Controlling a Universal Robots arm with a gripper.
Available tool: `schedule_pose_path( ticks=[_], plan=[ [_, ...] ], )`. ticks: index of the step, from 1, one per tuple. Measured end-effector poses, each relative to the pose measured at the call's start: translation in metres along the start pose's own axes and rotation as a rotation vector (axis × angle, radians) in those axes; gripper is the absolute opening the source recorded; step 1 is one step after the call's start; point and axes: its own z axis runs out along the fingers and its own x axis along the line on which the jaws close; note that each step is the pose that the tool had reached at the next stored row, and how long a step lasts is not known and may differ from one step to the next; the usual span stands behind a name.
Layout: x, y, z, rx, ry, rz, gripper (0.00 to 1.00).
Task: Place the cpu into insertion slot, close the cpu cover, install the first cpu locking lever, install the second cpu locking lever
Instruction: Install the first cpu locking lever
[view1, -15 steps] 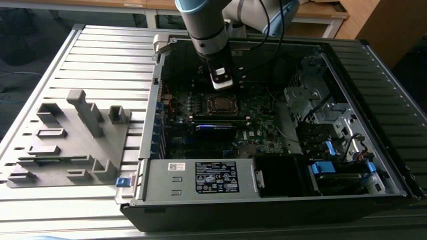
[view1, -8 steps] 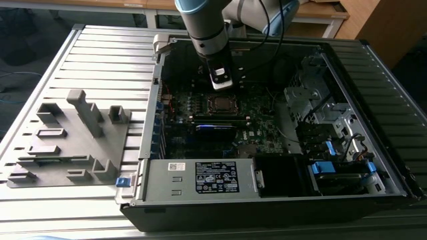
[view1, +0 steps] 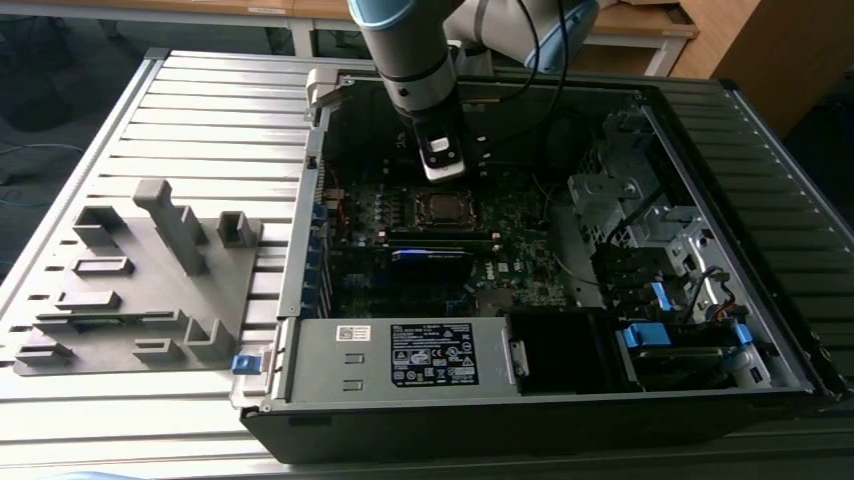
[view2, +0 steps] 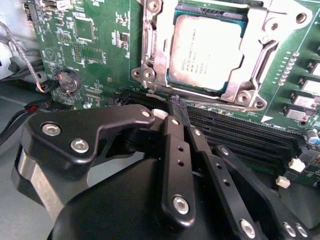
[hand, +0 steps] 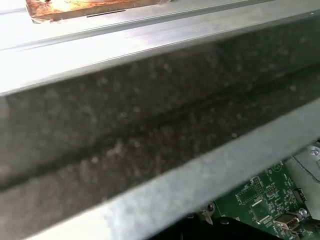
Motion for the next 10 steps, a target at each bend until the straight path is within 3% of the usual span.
schedule_pose_path(
  ticks=[10],
  plan=[
    [-0.0001,0.0001,-0.0012,-0.0001,-0.0013,0.0,0.11]
  ],
)
